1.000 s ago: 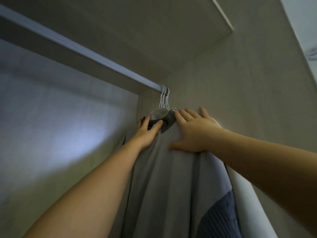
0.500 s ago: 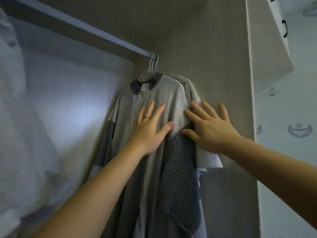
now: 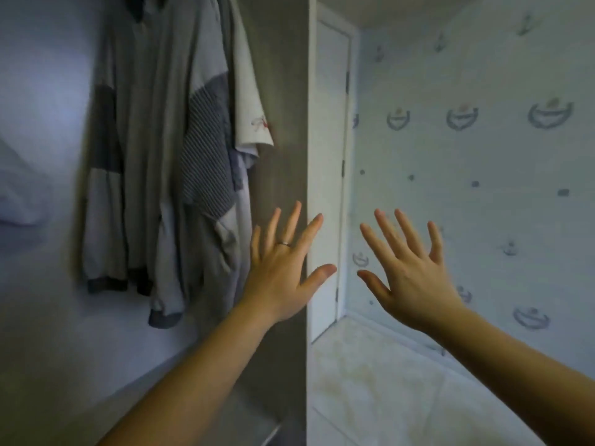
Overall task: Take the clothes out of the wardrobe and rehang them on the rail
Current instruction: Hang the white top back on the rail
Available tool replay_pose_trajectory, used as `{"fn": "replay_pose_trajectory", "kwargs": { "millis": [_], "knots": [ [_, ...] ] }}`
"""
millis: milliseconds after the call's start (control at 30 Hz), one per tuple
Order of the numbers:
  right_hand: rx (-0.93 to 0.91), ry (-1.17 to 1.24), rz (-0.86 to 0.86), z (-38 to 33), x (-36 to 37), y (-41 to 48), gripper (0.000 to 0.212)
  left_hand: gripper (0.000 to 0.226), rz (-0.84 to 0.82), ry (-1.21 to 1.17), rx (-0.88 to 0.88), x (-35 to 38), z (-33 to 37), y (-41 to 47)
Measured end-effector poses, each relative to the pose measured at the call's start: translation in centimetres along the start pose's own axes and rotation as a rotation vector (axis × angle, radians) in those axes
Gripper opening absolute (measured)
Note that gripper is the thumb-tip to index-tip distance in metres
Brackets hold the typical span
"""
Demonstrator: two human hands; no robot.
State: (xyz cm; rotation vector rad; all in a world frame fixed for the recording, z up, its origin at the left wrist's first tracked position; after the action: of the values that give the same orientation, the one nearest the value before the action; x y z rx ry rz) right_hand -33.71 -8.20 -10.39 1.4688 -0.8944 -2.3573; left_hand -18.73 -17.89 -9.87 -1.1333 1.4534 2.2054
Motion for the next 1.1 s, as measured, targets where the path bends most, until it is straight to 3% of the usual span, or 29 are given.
{"fn": "replay_pose_trajectory", "kwargs": {
  "millis": [600, 900, 1100],
  "knots": [
    [0.468, -0.047, -0.547, 23.8, 17.1, -32.4, 0.074, 0.082, -0.671, -0.289, 0.279, 35.7, 27.4, -7.1],
    [0.902, -0.17, -0.767, 38.5, 22.6, -42.5, 0.073, 0.081, -0.962, -0.464, 0.566, 52.2, 43.3, -3.3],
    [1.266, -0.234, -0.896, 43.6, 22.9, -50.7, 0.074, 0.084, -1.132, -0.557, 0.815, 59.2, 53.0, -2.6]
  ]
}}
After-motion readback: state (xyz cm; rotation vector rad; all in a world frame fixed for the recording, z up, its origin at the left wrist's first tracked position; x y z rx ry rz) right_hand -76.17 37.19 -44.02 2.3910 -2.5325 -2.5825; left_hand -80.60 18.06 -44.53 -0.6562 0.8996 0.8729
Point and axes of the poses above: each hand's wrist, its own y-axis towards the middle knuckle, its own x-axis out of the palm, z = x × y, the point moved 9 cm from there along y, towards the middle knuckle, and after that the axes turned 7 degrees about -y, right-handed, at the moved point
